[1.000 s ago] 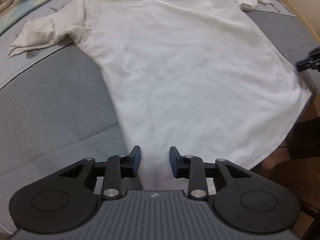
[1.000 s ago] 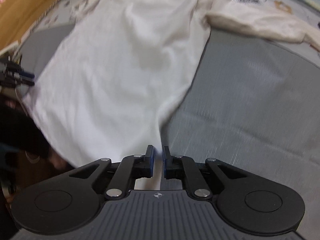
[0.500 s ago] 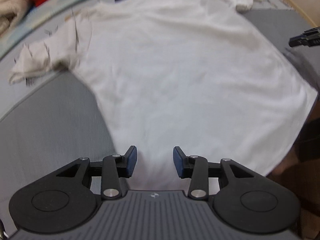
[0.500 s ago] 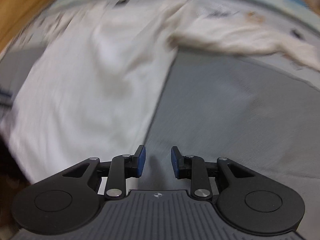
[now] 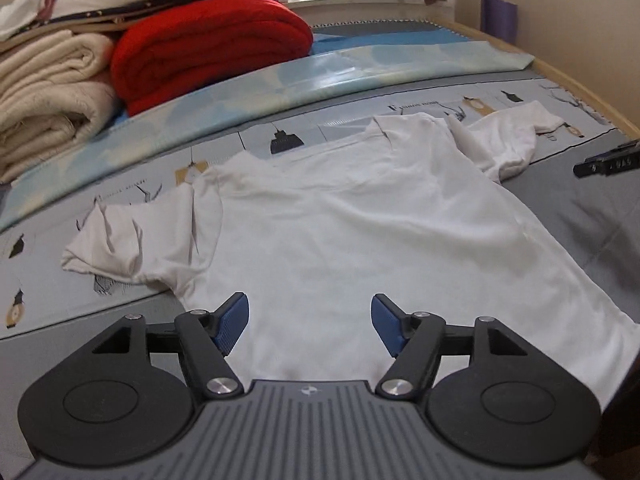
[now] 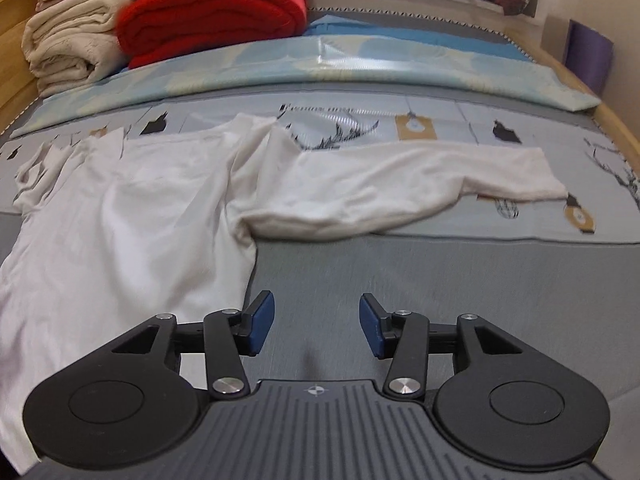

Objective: Fold small clothes

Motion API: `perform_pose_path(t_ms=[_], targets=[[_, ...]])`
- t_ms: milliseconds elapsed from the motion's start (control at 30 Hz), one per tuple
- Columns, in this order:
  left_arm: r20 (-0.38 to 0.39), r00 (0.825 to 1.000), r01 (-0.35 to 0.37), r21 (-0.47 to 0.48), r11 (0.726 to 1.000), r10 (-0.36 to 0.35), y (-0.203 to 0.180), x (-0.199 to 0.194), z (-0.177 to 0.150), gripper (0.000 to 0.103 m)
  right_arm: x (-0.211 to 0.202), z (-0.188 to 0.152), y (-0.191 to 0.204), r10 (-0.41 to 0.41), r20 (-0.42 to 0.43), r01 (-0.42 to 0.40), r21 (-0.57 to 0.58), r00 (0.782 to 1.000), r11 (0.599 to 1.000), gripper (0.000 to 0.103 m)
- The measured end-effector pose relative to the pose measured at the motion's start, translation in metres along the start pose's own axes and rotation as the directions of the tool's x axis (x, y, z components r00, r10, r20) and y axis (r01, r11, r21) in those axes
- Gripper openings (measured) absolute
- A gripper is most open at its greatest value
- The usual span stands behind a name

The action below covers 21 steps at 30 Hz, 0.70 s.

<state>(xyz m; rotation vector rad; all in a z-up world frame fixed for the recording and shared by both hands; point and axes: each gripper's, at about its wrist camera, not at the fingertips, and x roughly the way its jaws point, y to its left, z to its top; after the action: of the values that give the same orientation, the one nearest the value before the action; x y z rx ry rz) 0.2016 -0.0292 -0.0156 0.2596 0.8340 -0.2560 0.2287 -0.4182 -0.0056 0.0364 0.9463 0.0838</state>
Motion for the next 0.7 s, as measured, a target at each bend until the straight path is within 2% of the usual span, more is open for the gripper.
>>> perform_pose_path(t_ms=[133, 333, 367, 433, 500, 533, 567, 600, 633, 700], targets=[[0.002, 1.000, -0.021, 0.029, 0.999, 0.021, -0.013, 0.011, 0.010, 0.073, 0.002, 0.019, 0.000, -0.016, 0.043, 0.014, 0.046, 0.999, 0.999, 0.049], [0.005, 1.000, -0.005, 0.005, 1.000, 0.005, -0.022, 0.027, 0.028, 0.073, 0.003, 0.044, -0.006, -0.038, 0.114, 0.023, 0.131, 0.993, 0.991, 0.049], [-0.004, 1.000, -0.006, 0.005, 1.000, 0.006, -0.021, 0.030, 0.030, 0.069, 0.005, 0.047, -0.010, -0.039, 0.114, 0.022, 0.149, 0.993, 0.989, 0.049], [-0.042, 0.999, 0.006, 0.014, 1.000, -0.005, -0.022, 0.038, 0.033, 0.054, 0.010, 0.052, -0.019, -0.044, 0.096, 0.025, 0.195, 0.994, 0.981, 0.049], [-0.075, 0.997, 0.020, 0.016, 1.000, -0.018, -0.024, 0.047, 0.036, 0.035, 0.017, 0.054, -0.032, -0.047, 0.082, 0.025, 0.253, 0.996, 0.967, 0.048], [-0.085, 0.996, 0.026, 0.016, 1.000, -0.024, -0.024, 0.051, 0.037, 0.032, 0.021, 0.054, -0.039, -0.054, 0.076, 0.031, 0.281, 0.996, 0.959, 0.048], [-0.092, 0.995, 0.032, 0.018, 0.999, -0.030, -0.025, 0.053, 0.038, 0.029, 0.026, 0.053, -0.047, -0.063, 0.069, 0.039, 0.307, 0.996, 0.951, 0.041], [-0.096, 0.995, 0.038, 0.020, 0.999, -0.036, -0.027, 0.056, 0.039, 0.029, 0.030, 0.053, -0.056, -0.068, 0.062, 0.043, 0.337, 0.996, 0.940, 0.025], [-0.098, 0.994, 0.040, 0.020, 0.999, -0.038, -0.028, 0.058, 0.041, 0.029, 0.034, 0.052, -0.066, -0.069, 0.060, 0.042, 0.372, 0.996, 0.927, 0.018], [-0.099, 0.994, 0.044, 0.021, 0.999, -0.042, -0.032, 0.062, 0.045, 0.029, 0.040, 0.050, -0.088, -0.099, 0.066, 0.059, 0.451, 0.993, 0.891, 0.015]])
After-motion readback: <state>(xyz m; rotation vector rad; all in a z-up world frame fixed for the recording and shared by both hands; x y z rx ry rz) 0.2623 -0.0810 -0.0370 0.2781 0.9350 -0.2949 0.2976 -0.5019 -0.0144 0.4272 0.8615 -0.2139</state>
